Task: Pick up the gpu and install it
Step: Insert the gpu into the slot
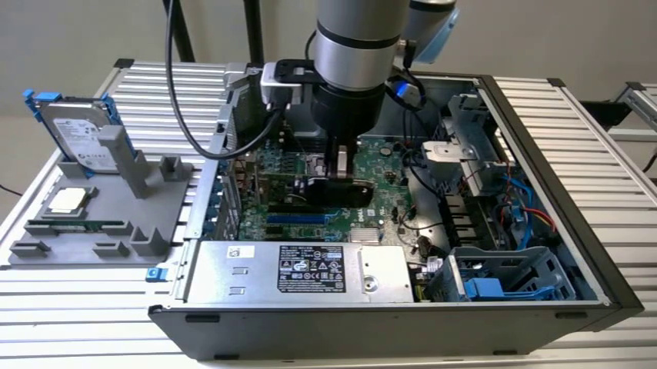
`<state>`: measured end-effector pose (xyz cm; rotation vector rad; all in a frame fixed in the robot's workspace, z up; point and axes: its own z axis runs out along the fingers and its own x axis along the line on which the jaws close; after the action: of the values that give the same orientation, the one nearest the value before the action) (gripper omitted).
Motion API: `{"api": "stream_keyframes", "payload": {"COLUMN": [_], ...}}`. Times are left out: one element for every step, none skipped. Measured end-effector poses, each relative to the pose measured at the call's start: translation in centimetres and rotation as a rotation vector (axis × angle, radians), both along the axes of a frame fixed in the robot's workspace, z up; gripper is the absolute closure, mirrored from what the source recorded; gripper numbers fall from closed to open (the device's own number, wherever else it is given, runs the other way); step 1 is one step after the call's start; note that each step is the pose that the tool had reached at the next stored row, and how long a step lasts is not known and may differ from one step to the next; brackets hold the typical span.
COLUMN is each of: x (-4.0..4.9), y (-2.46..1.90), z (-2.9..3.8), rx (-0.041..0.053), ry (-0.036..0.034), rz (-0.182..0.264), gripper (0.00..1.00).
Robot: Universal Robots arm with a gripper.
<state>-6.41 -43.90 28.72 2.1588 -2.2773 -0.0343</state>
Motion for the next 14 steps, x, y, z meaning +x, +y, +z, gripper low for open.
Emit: {"api": "stream_keyframes", "payload": {"x": [-0.02, -0.04, -0.06, -0.09, -0.15, -0.18, -0.21, -0.24, -0.27, -0.30, -0.31, -0.34, -0.36, -0.38], "y": [0.00, 0.00, 0.00, 0.00, 0.00, 0.00, 0.00, 0.00, 0.00, 0.00, 0.00, 0.00, 0.00, 0.00], "z": [-0.01, -0.03, -0.05, -0.08, -0.13, -0.16, -0.19, -0.22, -0.25, -0.27, -0.30, -0.33, -0.36, -0.39], "rx": [0.0000, 0.0000, 0.0000, 0.0001, 0.0000, 0.0000, 0.0001, 0.0000, -0.0001, -0.0001, -0.0001, 0.0000, -0.0001, 0.0001], "ry": [0.0000, 0.0000, 0.0000, 0.0000, 0.0000, 0.0001, 0.0000, 0.0001, 0.0001, 0.0001, 0.0001, 0.0001, 0.0001, 0.0000], "rz": [0.000, 0.000, 0.000, 0.000, 0.000, 0.000, 0.000, 0.000, 0.000, 0.000, 0.000, 0.000, 0.000, 0.000], "gripper": [1.00, 1.00, 1.00, 1.00, 1.00, 1.00, 1.00, 1.00, 1.00, 1.00, 1.00, 1.00, 1.00, 1.00]}}
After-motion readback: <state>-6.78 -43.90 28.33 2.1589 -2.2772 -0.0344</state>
